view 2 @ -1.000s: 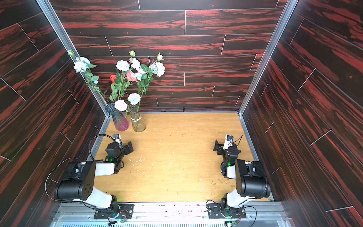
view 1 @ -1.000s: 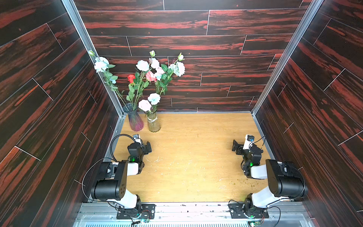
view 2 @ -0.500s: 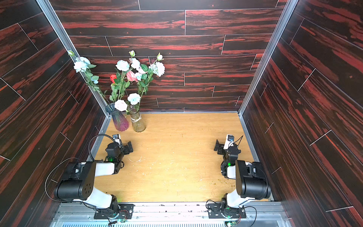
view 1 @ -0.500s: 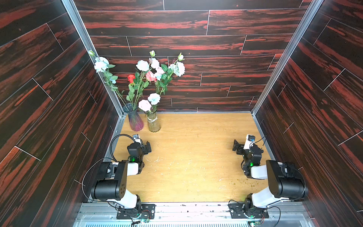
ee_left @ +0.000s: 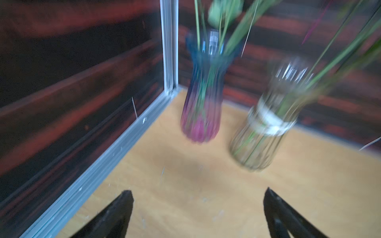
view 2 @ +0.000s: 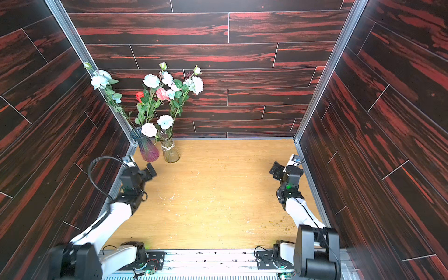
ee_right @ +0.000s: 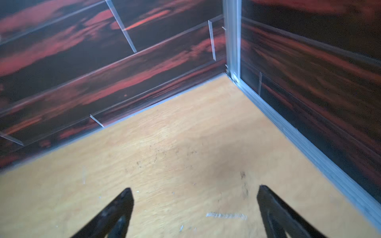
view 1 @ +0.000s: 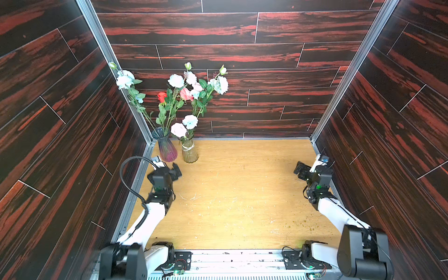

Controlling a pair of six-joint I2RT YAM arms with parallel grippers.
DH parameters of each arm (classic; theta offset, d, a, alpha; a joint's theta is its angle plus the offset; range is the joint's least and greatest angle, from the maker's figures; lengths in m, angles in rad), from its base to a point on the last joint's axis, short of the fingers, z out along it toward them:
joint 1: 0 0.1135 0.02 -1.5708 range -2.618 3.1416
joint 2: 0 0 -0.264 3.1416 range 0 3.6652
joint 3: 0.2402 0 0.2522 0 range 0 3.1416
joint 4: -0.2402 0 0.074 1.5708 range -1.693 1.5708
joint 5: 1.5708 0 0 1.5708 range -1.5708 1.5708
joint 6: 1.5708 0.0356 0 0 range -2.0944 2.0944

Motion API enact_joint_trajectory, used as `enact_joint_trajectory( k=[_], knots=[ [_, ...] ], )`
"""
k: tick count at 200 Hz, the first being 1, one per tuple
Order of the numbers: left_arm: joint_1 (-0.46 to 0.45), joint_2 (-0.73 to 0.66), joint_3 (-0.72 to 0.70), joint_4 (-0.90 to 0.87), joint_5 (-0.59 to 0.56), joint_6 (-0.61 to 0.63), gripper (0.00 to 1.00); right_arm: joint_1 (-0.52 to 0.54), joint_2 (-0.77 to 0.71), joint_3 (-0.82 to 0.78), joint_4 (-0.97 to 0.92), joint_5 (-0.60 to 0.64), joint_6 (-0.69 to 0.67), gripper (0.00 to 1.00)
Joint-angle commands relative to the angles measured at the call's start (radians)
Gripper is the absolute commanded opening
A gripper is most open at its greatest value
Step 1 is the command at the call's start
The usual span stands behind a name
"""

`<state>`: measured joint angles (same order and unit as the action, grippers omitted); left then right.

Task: Pick out blue flowers from the vase
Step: Move the vase to the center of the board.

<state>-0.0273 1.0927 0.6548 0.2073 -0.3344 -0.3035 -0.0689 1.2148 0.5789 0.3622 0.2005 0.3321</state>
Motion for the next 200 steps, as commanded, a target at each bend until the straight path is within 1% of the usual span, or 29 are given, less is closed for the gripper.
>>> enact_joint_trajectory(
  k=[1, 13, 18, 25, 33, 45, 61, 77, 103, 121, 136, 158, 180, 200],
  knots=[
    [-0.003, -0.004, 0.073, -0.229, 0.053, -0.170, 1.00, 0.000, -0.083, -0.019, -0.113, -0.183, 0.078, 0.69],
    [-0.003, 0.033, 0.126, -0.249, 0.148, -0.179, 0.99, 0.006, -0.135, -0.038, -0.077, -0.312, 0.081, 0.67],
    [-0.002, 0.052, 0.154, -0.266, 0.180, -0.171, 0.96, 0.014, -0.151, -0.038, -0.077, -0.330, 0.076, 0.66],
    [-0.003, 0.076, 0.191, -0.288, 0.203, -0.175, 0.92, 0.037, -0.175, -0.031, -0.094, -0.319, 0.066, 0.66],
    [-0.002, 0.102, 0.234, -0.323, 0.194, -0.187, 0.89, 0.059, -0.195, -0.029, -0.101, -0.313, 0.056, 0.65],
    [0.002, 0.141, 0.297, -0.381, 0.150, -0.199, 0.80, 0.084, -0.208, -0.024, -0.096, -0.319, 0.046, 0.62],
    [0.010, 0.201, 0.398, -0.463, 0.110, -0.198, 0.74, 0.114, -0.199, 0.000, -0.112, -0.317, 0.029, 0.59],
    [0.013, 0.263, 0.504, -0.537, 0.098, -0.191, 0.72, 0.130, -0.181, 0.026, -0.131, -0.331, 0.015, 0.57],
    [0.016, 0.351, 0.650, -0.622, 0.090, -0.200, 0.71, 0.171, -0.163, 0.062, -0.164, -0.316, -0.010, 0.57],
    [0.021, 0.402, 0.731, -0.648, 0.104, -0.232, 0.69, 0.190, -0.157, 0.073, -0.178, -0.305, -0.025, 0.64],
    [0.025, 0.456, 0.799, -0.658, 0.126, -0.254, 0.68, 0.195, -0.148, 0.083, -0.186, -0.318, -0.032, 0.65],
    [0.027, 0.555, 0.933, -0.738, 0.172, -0.282, 0.68, 0.199, -0.143, 0.088, -0.190, -0.319, -0.038, 0.65],
    [0.027, 0.614, 1.005, -0.756, 0.185, -0.292, 0.65, 0.202, -0.147, 0.085, -0.189, -0.315, -0.038, 0.65],
    [0.033, 0.652, 1.054, -0.769, 0.181, -0.292, 0.63, 0.204, -0.135, 0.093, -0.194, -0.322, -0.044, 0.69]
  ],
)
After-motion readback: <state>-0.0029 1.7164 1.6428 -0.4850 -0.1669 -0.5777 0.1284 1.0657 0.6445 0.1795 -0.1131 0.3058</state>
